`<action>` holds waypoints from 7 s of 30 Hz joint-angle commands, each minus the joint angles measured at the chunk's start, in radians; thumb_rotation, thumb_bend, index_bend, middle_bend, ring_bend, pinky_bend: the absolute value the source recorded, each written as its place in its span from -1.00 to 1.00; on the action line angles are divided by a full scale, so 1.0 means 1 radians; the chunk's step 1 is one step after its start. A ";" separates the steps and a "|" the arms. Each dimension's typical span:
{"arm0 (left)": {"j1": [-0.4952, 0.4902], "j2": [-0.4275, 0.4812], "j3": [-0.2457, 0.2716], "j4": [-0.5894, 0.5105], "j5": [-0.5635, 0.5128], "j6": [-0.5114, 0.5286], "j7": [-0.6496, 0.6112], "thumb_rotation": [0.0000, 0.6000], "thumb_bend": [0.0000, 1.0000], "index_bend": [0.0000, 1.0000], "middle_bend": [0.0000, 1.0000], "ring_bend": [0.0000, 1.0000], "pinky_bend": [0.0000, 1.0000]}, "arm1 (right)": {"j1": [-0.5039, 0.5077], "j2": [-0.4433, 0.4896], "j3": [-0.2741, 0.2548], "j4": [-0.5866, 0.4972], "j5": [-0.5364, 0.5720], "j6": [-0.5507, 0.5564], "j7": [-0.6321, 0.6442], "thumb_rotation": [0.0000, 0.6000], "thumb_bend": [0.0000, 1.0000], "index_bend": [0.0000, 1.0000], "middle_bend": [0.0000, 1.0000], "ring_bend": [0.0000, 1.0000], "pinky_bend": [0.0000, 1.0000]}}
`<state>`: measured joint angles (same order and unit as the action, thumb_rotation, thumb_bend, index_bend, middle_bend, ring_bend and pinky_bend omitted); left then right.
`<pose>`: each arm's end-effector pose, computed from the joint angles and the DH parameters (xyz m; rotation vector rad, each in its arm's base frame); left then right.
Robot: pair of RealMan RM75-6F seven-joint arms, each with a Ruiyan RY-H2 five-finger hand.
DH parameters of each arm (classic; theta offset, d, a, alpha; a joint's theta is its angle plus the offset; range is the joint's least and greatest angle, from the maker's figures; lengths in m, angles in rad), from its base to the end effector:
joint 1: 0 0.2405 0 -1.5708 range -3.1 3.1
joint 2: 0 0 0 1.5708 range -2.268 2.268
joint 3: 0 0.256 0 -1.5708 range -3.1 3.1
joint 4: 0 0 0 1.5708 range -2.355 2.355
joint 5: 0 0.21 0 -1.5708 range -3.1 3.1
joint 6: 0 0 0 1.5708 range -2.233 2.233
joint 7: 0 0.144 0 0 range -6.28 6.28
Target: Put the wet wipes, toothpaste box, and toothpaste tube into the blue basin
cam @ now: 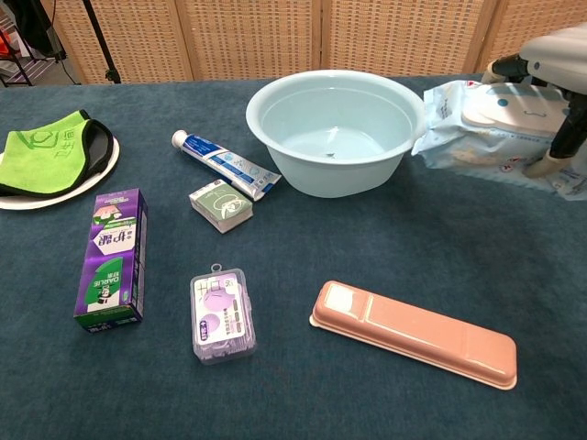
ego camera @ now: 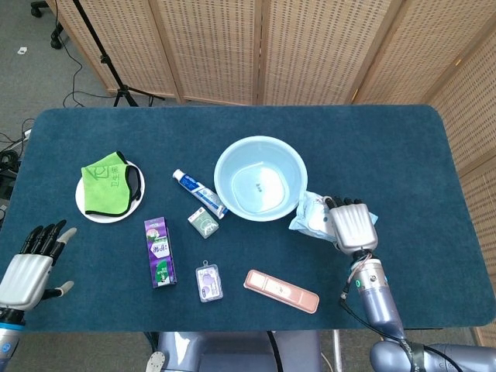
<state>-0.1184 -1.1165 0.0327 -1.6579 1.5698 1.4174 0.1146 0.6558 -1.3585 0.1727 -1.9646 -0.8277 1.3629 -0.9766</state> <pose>-0.2973 0.1710 0.1323 -1.5781 -0.8992 -0.8184 -0.1454 -0.2967 0.0626 1.6560 -0.7287 0.6183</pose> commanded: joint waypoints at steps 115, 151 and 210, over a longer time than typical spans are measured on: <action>-0.037 -0.025 0.030 0.025 -0.012 -0.083 -0.045 1.00 -0.75 -1.00 -1.00 -1.00 -1.00 | 0.099 -0.054 -0.012 -0.051 -0.201 0.202 -0.029 1.00 -0.58 -0.87 -1.00 -1.00 -0.60; -0.027 -0.080 0.033 0.038 -0.007 -0.070 -0.002 1.00 -0.74 -1.00 -1.00 -1.00 -1.00 | -0.359 0.079 -0.322 0.241 -0.463 0.139 0.671 1.00 -0.59 -0.78 -0.98 -1.00 -0.60; -0.595 -0.051 -0.053 -0.152 -0.465 -0.702 0.462 1.00 -0.74 -1.00 -1.00 -1.00 -1.00 | -0.501 0.178 -0.192 0.256 -0.578 0.072 0.812 1.00 -0.58 -0.75 -0.96 -1.00 -0.60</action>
<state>-0.6948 -1.1430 -0.0331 -1.8063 1.1298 0.7055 0.5412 0.1569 -1.1832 -0.0214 -1.7072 -1.4052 1.4356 -0.1685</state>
